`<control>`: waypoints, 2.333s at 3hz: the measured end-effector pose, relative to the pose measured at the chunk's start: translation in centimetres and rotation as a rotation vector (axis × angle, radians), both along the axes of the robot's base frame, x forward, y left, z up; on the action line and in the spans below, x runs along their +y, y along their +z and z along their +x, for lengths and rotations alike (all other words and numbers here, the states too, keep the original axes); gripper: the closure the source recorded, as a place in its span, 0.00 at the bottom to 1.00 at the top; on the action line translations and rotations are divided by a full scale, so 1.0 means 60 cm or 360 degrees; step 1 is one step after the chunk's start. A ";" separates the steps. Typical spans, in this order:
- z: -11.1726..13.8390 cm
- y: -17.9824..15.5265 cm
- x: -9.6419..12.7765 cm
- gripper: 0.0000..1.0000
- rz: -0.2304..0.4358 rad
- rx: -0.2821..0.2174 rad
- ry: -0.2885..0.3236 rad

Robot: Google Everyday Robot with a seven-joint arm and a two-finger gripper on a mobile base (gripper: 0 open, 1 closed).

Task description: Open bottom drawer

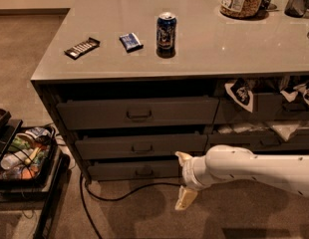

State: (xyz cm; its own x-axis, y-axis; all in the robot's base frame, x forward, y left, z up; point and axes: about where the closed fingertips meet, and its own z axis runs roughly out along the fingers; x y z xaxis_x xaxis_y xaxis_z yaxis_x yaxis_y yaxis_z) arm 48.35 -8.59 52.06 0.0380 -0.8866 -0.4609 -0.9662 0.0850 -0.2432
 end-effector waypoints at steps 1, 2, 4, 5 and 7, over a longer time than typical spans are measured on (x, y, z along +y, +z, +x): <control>0.002 -0.022 -0.001 0.00 -0.0018 -0.0013 0.0031; 0.039 -0.066 -0.013 0.00 -0.0022 -0.0098 0.0126; 0.115 -0.182 -0.015 0.00 -0.0119 -0.0240 0.0288; 0.147 -0.221 -0.018 0.00 -0.0051 -0.0229 0.0312; 0.162 -0.234 -0.025 0.00 -0.0013 -0.0208 0.0303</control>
Offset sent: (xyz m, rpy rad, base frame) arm 0.0646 -0.0137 -0.0882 -0.0078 -0.1506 0.2014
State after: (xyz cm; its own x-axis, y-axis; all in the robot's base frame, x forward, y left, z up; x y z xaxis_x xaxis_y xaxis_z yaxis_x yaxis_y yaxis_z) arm 58.07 -10.07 38.03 0.2638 -0.8615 -0.4338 -0.9248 -0.0982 -0.3675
